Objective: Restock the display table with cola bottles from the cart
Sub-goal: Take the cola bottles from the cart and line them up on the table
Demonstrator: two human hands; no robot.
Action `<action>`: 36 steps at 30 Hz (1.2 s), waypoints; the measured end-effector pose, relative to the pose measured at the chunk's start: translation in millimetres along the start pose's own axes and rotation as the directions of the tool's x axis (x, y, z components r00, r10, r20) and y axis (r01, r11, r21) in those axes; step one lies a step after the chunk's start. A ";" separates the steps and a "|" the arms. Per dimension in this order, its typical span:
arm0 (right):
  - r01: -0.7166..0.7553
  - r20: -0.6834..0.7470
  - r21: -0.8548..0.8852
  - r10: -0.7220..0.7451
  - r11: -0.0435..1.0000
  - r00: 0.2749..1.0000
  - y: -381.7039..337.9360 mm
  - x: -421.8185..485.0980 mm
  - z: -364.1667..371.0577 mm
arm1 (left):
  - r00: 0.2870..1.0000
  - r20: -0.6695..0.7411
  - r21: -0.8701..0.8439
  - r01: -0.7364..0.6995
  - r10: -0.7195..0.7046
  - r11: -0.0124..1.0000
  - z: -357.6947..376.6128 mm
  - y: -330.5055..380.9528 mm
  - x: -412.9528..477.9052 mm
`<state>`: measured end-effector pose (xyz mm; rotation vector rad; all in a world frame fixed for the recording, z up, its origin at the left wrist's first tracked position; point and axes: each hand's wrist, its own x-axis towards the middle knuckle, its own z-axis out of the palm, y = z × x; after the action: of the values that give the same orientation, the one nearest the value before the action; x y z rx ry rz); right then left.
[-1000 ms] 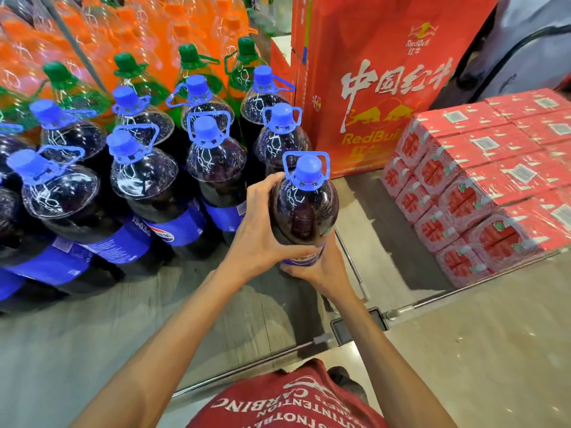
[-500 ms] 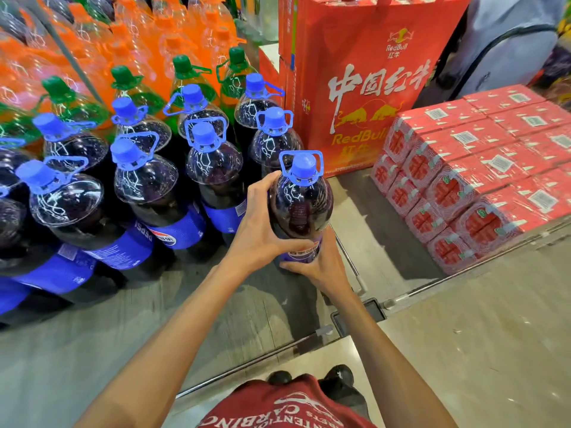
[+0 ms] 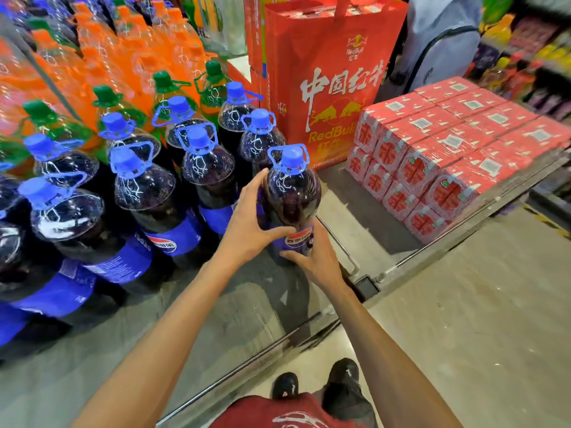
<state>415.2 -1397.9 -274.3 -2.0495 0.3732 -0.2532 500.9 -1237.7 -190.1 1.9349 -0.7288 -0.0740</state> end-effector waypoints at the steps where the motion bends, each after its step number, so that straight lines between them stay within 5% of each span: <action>1: -0.008 -0.002 -0.019 0.008 1.000 1.000 -1.2 -3.4 -0.8 | 1.000 0.013 0.015 0.003 -0.003 1.000 -4.0 -1.6 -1.1; 11: -0.153 0.006 -0.343 0.165 0.927 0.986 -17.8 -52.0 -38.1 | 0.994 0.080 0.259 0.054 -0.077 0.964 -22.1 -0.1 -16.3; 17: -0.226 -0.033 -0.570 0.253 0.790 0.967 -27.4 -95.7 -58.1 | 0.914 0.384 0.666 -0.172 -0.136 0.725 -10.9 22.2 -44.2; 27: -0.464 -0.216 -0.724 0.471 0.511 0.855 -41.6 -227.1 -76.4 | 0.652 0.758 0.587 -0.678 -0.008 0.442 47.7 88.6 -91.5; 36: -0.778 -0.436 -0.545 0.686 0.313 0.582 -50.4 -403.0 -88.0 | 0.326 0.944 0.286 -0.883 0.047 0.373 103.1 152.4 -179.7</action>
<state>19.0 -1299.1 -197.3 -2.3103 1.6832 0.4267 248.1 -1272.2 -157.9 2.2744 -2.5394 -0.3122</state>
